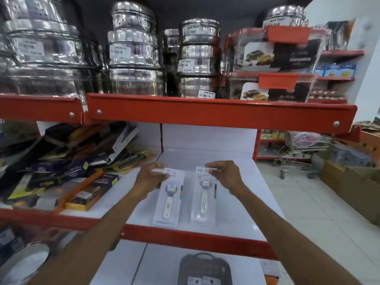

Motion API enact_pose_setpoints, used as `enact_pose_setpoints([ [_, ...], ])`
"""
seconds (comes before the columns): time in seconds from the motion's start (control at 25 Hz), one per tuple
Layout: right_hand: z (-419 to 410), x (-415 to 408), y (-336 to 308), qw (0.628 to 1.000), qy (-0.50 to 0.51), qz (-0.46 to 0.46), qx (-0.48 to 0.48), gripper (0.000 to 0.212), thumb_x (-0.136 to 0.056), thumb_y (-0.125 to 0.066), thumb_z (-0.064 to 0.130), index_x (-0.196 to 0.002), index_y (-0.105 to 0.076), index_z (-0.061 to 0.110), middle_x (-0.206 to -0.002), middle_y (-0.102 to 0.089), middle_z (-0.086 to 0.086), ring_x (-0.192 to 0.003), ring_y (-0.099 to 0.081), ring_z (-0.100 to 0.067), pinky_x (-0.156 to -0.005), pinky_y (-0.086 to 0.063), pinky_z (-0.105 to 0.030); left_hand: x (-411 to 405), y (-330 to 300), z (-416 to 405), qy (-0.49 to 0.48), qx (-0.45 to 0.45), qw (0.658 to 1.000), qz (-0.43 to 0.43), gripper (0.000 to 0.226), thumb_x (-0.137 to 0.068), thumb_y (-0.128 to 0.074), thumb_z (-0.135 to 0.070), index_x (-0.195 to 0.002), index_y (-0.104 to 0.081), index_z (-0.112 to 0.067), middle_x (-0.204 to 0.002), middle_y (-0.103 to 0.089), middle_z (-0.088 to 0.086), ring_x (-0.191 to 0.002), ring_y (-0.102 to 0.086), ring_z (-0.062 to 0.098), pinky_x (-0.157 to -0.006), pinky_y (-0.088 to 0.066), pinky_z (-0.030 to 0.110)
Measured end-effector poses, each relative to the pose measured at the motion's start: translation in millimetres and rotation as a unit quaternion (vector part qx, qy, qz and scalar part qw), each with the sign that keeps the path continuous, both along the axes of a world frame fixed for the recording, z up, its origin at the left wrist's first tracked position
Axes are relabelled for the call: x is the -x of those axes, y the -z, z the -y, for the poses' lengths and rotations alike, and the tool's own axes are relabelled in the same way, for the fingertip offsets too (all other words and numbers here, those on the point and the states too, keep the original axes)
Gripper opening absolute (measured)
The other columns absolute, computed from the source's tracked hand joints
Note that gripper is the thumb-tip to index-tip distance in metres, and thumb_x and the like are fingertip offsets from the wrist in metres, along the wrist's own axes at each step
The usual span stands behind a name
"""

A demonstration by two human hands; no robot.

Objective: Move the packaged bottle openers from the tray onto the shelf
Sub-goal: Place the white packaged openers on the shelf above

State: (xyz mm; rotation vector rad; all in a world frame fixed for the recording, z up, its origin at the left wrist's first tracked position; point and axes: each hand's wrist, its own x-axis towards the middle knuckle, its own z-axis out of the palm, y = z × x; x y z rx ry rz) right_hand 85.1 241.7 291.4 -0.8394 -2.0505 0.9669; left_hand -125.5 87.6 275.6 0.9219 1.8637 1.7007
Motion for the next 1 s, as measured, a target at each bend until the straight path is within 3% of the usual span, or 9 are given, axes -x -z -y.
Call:
enact_pose_setpoints([
  [0.08,-12,7,21,0.999,0.014,0.034,0.027,0.018,-0.084,-0.073,0.004,-0.101,-0.079,0.008,-0.109,-0.077,-0.009,-0.082,-0.066,-0.005,-0.059,-0.04,0.007,8,19,-8,-0.008,0.028,0.999,-0.023,0.022,-0.082,-0.077,0.006,-0.101,-0.07,-0.004,-0.096,-0.068,0.018,-0.072,-0.063,0.023,-0.046,-0.054,0.018],
  [0.16,-19,9,38,0.997,0.01,0.055,0.051,0.016,-0.084,-0.074,0.002,-0.099,-0.079,0.006,-0.107,-0.077,-0.011,-0.084,-0.07,-0.008,-0.065,-0.045,0.005,14,34,-13,-0.018,0.049,0.997,-0.057,0.026,-0.08,-0.081,0.004,-0.104,-0.072,0.005,-0.093,-0.07,0.018,-0.079,-0.065,0.025,-0.055,-0.055,0.022],
  [0.24,-20,11,50,0.995,-0.014,0.081,0.048,0.016,-0.082,-0.076,0.002,-0.098,-0.079,0.003,-0.106,-0.077,-0.014,-0.087,-0.07,-0.012,-0.088,-0.056,-0.015,19,45,-17,-0.016,0.064,0.993,-0.095,0.032,-0.076,-0.085,0.002,-0.105,-0.074,0.008,-0.09,-0.072,0.018,-0.081,-0.066,0.024,-0.062,-0.055,0.025],
  [0.32,-18,11,58,0.991,-0.041,0.122,0.023,0.017,-0.081,-0.077,0.003,-0.098,-0.078,0.001,-0.107,-0.077,-0.016,-0.096,-0.072,-0.02,-0.098,-0.056,-0.031,20,51,-20,0.007,0.089,0.988,-0.127,0.034,-0.072,-0.089,-0.002,-0.102,-0.075,0.007,-0.088,-0.074,0.018,-0.086,-0.066,0.023,-0.073,-0.054,0.028],
  [0.44,-10,10,65,0.984,-0.062,0.168,-0.014,0.024,-0.081,-0.079,0.007,-0.104,-0.076,0.001,-0.112,-0.075,-0.015,-0.105,-0.071,-0.026,-0.094,-0.054,-0.025,19,58,-20,0.04,0.164,0.965,-0.202,0.037,-0.071,-0.092,-0.017,-0.102,-0.078,-0.002,-0.088,-0.072,0.005,-0.09,-0.069,0.021,-0.069,-0.045,0.007],
  [0.52,-4,6,61,0.98,-0.061,0.186,-0.031,0.033,-0.085,-0.076,0.016,-0.116,-0.072,0.006,-0.124,-0.07,-0.01,-0.114,-0.067,-0.023,-0.093,-0.048,-0.019,14,55,-17,0.043,0.187,0.952,-0.238,0.043,-0.074,-0.09,-0.026,-0.109,-0.076,-0.006,-0.101,-0.073,0.004,-0.096,-0.069,0.018,-0.07,-0.041,0.003],
  [0.68,20,-17,39,0.973,-0.043,0.204,-0.102,0.049,-0.093,-0.063,0.037,-0.139,-0.055,0.024,-0.146,-0.055,0.002,-0.137,-0.046,-0.019,-0.113,-0.036,-0.03,-9,38,8,0.021,0.157,0.927,-0.341,0.052,-0.083,-0.081,-0.035,-0.127,-0.068,-0.011,-0.139,-0.063,0.007,-0.117,-0.061,0.02,-0.099,-0.043,0.021],
  [0.8,55,-49,35,0.956,0.007,0.174,-0.236,0.056,-0.095,-0.056,0.045,-0.147,-0.04,0.033,-0.155,-0.042,0.008,-0.145,-0.033,-0.018,-0.117,-0.03,-0.034,-38,36,42,-0.004,0.068,0.874,-0.482,0.056,-0.091,-0.071,-0.04,-0.141,-0.06,-0.017,-0.154,-0.051,0.006,-0.138,-0.047,0.025,-0.116,-0.038,0.039],
  [1.0,113,-108,69,0.911,0.049,0.061,-0.405,0.051,-0.097,-0.051,0.036,-0.146,-0.042,0.028,-0.156,-0.043,0.001,-0.147,-0.033,-0.019,-0.121,-0.027,-0.036,-86,63,91,-0.032,-0.036,0.76,-0.648,0.041,-0.094,-0.063,-0.033,-0.128,-0.068,-0.012,-0.143,-0.061,0.012,-0.13,-0.053,0.03,-0.104,-0.044,0.043],
])
